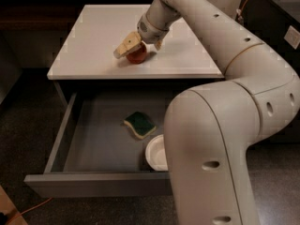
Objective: Pick apple from top drawer and place on counter
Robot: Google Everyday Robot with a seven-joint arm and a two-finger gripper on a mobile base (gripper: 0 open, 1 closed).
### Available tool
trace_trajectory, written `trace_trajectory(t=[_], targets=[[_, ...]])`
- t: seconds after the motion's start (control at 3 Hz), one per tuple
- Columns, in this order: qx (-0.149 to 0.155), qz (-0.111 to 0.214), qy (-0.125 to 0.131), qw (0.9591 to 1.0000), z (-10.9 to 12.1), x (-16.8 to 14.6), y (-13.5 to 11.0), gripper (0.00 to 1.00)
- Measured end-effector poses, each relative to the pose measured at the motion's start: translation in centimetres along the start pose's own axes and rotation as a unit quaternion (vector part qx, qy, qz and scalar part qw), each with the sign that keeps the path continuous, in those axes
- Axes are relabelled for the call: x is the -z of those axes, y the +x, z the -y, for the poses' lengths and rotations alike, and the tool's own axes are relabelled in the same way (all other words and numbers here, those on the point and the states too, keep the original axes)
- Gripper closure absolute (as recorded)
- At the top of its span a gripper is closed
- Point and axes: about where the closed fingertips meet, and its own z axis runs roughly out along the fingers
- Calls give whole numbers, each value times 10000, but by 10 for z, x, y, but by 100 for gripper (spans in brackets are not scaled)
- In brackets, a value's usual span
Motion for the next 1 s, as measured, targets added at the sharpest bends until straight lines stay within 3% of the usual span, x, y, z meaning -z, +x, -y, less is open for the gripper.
trace_trajectory(t=[1.0], targets=[[252, 290, 152, 9991, -18, 35, -14, 0]])
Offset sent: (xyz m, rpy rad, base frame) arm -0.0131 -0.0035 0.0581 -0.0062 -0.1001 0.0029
